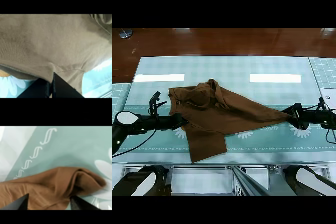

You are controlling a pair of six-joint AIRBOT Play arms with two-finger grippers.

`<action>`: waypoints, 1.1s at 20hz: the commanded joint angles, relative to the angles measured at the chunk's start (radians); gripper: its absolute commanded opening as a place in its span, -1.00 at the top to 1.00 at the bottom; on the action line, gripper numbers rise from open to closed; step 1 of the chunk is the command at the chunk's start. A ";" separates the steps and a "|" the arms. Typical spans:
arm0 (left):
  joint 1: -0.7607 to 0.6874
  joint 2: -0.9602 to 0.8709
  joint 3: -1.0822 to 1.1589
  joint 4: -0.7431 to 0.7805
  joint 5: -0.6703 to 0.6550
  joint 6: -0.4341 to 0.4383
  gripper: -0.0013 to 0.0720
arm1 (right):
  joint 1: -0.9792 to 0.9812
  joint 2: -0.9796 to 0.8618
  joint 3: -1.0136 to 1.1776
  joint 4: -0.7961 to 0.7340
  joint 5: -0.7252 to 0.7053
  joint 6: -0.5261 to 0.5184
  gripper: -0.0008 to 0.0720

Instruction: Fold the shirts.

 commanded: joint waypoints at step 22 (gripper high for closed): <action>0.076 0.074 1.620 0.413 -0.401 -0.066 0.89 | 0.261 0.700 1.026 -0.455 0.308 0.144 0.91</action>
